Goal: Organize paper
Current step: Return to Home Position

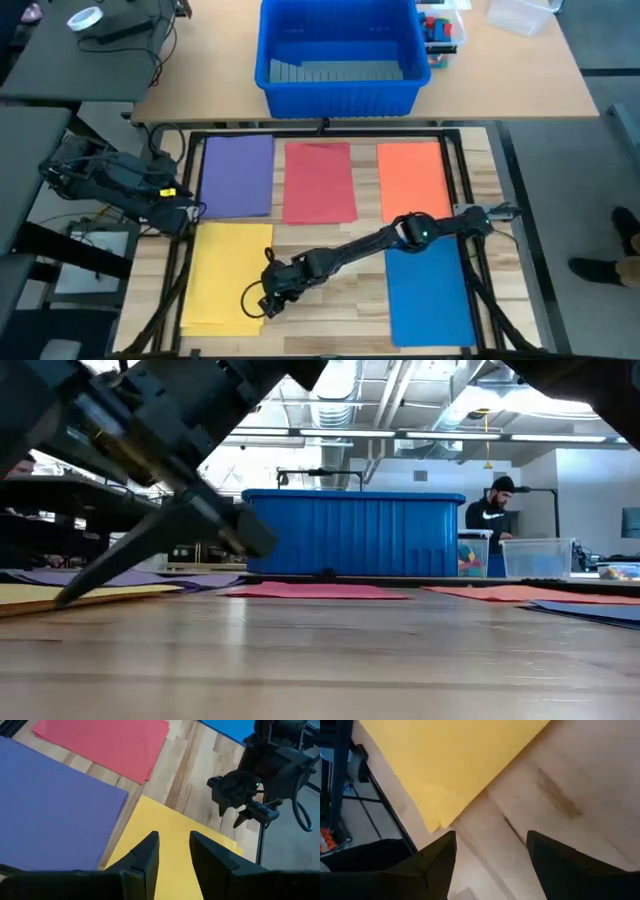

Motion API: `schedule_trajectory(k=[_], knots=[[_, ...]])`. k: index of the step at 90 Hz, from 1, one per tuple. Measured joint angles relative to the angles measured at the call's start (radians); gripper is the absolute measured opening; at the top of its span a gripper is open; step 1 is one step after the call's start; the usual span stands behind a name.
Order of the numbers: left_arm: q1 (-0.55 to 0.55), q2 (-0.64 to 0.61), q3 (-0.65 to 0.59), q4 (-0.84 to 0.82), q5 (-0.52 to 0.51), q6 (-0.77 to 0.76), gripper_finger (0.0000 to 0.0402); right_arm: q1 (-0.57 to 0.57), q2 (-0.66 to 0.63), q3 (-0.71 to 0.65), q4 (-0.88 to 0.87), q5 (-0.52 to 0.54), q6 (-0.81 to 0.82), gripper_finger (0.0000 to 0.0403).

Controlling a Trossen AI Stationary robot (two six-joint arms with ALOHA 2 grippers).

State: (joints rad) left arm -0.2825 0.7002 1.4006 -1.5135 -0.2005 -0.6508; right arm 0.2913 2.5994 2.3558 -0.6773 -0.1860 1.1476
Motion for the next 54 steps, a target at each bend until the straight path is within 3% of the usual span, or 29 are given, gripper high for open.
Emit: schedule_trajectory(k=[11,32,47,54], knots=[[0.000,0.000,0.000,0.002,0.000,0.007,0.0093,-0.020,-0.062,-0.001,-0.096,0.045,-0.111,0.0210],[0.000,0.017,-0.033,0.073,-0.001,0.072,0.0078,-0.054,-0.262,0.001,-0.049,0.311,-0.426,0.0135],[0.003,0.048,-0.117,0.249,-0.001,0.181,0.0011,-0.098,-0.351,-0.006,-0.048,0.318,-0.694,0.0026],[0.016,0.054,-0.156,0.349,-0.006,0.229,0.0007,-0.124,-0.385,-0.006,-0.062,0.254,-0.789,0.0009]])
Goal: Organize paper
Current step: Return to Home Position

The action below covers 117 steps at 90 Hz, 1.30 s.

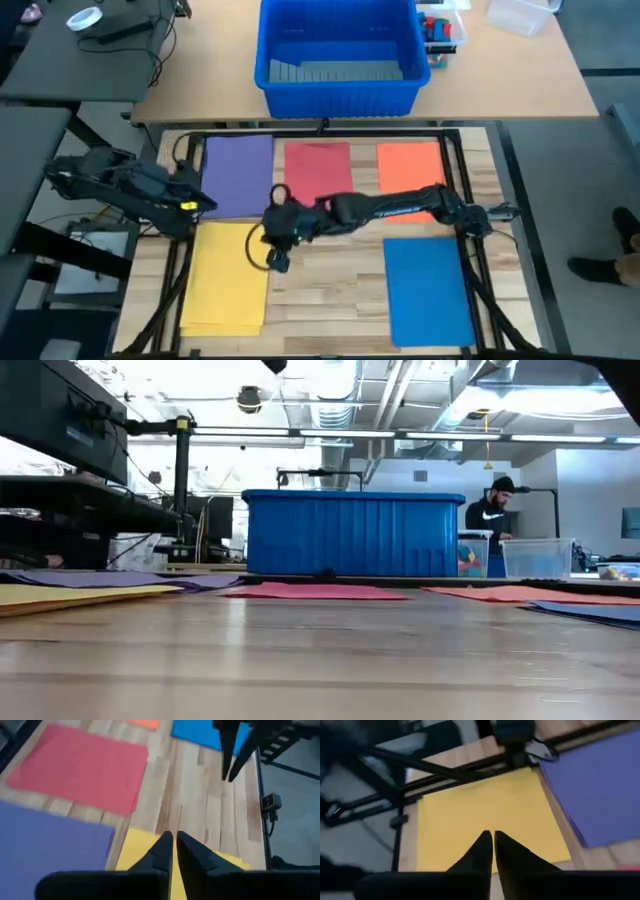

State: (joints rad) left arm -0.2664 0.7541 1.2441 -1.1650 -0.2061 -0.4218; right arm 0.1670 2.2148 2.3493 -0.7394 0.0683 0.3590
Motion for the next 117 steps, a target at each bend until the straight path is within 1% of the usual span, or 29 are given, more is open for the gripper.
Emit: schedule_trajectory(k=[6,13,19,30,42,57,68,73,79,90,98,106,117], knots=[[0.013,-0.002,-0.034,0.128,0.002,0.063,0.0004,-0.023,-0.029,0.000,-0.021,-0.058,-0.044,0.0008],[0.026,-0.019,-0.079,0.283,0.035,0.130,0.0001,-0.041,-0.064,0.000,-0.079,-0.120,-0.100,0.0002],[0.037,-0.034,-0.119,0.397,0.052,0.167,0.0001,-0.051,-0.097,0.000,-0.145,-0.142,-0.151,0.0001],[0.063,-0.054,-0.197,0.475,0.052,0.168,0.0000,-0.076,-0.170,-0.001,-0.262,-0.154,-0.239,0.0000],[0.091,-0.066,-0.261,0.433,0.013,0.034,0.0001,-0.131,-0.283,-0.001,-0.373,-0.167,-0.306,0.0000],[0.105,-0.061,-0.282,0.285,0.000,-0.137,0.0001,-0.188,-0.449,-0.002,-0.537,-0.174,-0.358,0.0000],[0.105,-0.038,-0.282,0.240,0.000,-0.233,0.0001,-0.221,-0.602,-0.086,-0.562,-0.176,-0.369,0.0000],[0.105,-0.028,-0.282,0.237,0.000,-0.247,0.0001,-0.234,-0.676,-0.157,-0.551,-0.175,-0.368,0.0000],[0.098,-0.016,-0.282,0.237,0.000,-0.242,0.0001,-0.250,-0.776,-0.275,-0.514,-0.174,-0.357,0.0000],[0.080,0.006,-0.282,0.254,0.000,-0.153,0.0001,-0.269,-0.992,-0.573,-0.348,-0.144,-0.307,0.0000],[0.078,0.014,-0.282,0.273,-0.003,-0.102,0.0001,-0.276,-1.162,-0.842,-0.163,-0.112,-0.251,0.0000],[0.078,0.014,-0.282,0.312,-0.012,-0.061,0.0001,-0.278,-1.331,-1.127,0.063,-0.083,-0.164,0.0000],[0.078,0.005,-0.282,0.354,-0.047,-0.023,0.0001,-0.280,-1.521,-1.490,0.421,-0.018,0.048,0.0000]])
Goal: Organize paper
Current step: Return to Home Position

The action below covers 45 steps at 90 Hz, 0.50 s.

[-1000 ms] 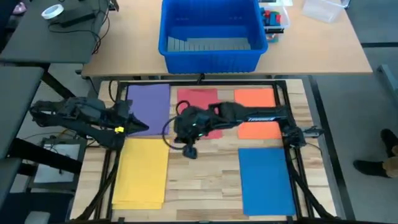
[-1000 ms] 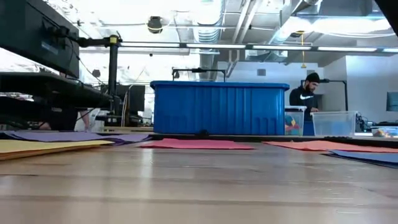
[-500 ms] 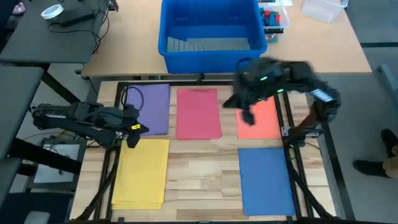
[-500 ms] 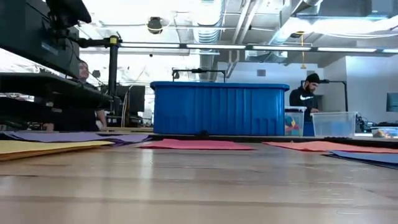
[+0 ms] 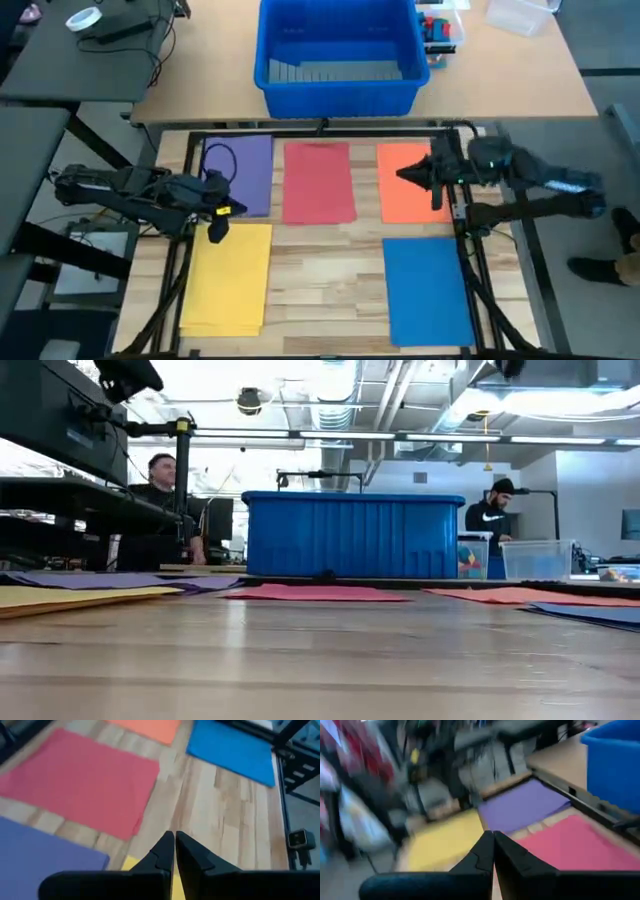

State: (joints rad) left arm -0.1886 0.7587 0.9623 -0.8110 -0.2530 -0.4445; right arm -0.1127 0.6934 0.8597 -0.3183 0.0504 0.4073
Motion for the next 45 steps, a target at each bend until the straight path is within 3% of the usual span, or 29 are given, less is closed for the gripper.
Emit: schedule_trajectory(k=[13,45], knots=[[0.000,-0.003,0.001,-0.003,-0.007,0.009,0.0001,0.012,-0.123,-0.287,0.159,0.001,0.180,0.0000],[0.000,0.043,0.001,-0.051,-0.006,0.000,0.0001,0.044,-0.308,-0.733,0.624,-0.028,0.006,0.0000]])
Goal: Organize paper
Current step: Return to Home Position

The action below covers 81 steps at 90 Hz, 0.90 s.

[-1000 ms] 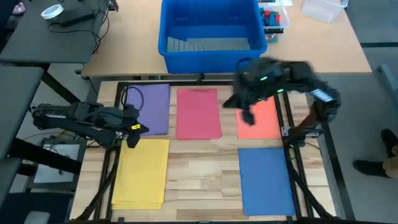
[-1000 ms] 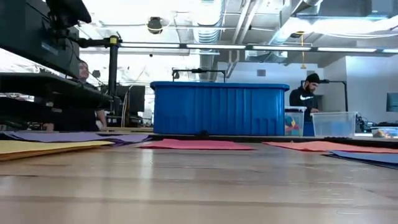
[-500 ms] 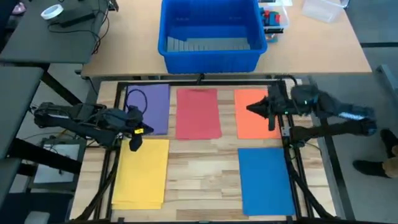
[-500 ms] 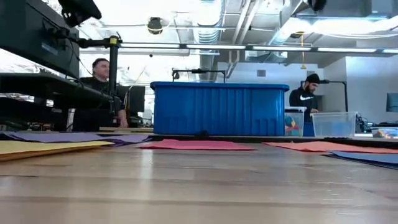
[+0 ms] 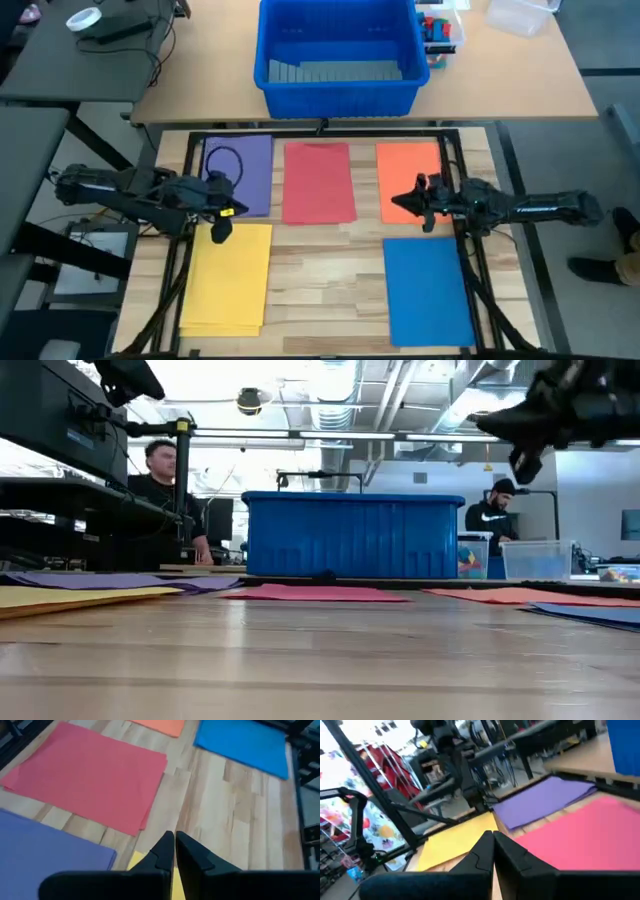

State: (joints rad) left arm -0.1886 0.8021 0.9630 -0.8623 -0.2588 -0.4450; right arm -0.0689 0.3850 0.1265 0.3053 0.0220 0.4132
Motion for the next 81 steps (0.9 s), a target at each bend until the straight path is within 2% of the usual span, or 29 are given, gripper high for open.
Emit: schedule_trajectory(k=[21,31,50,81], knots=[[0.000,0.035,0.000,-0.033,0.000,-0.020,0.0001,-0.011,-0.160,-0.106,-0.052,0.004,-0.038,0.0000],[0.000,0.039,0.000,-0.040,0.000,-0.029,0.0001,-0.027,-0.226,-0.118,-0.149,0.008,-0.049,0.0000],[0.000,0.041,0.001,-0.046,0.000,-0.057,0.0001,-0.066,-0.360,-0.118,-0.288,0.001,-0.194,0.0000],[0.000,0.042,0.001,0.003,0.001,-0.055,0.0001,-0.151,-0.351,-0.119,-0.293,-0.007,-0.238,0.0000]])
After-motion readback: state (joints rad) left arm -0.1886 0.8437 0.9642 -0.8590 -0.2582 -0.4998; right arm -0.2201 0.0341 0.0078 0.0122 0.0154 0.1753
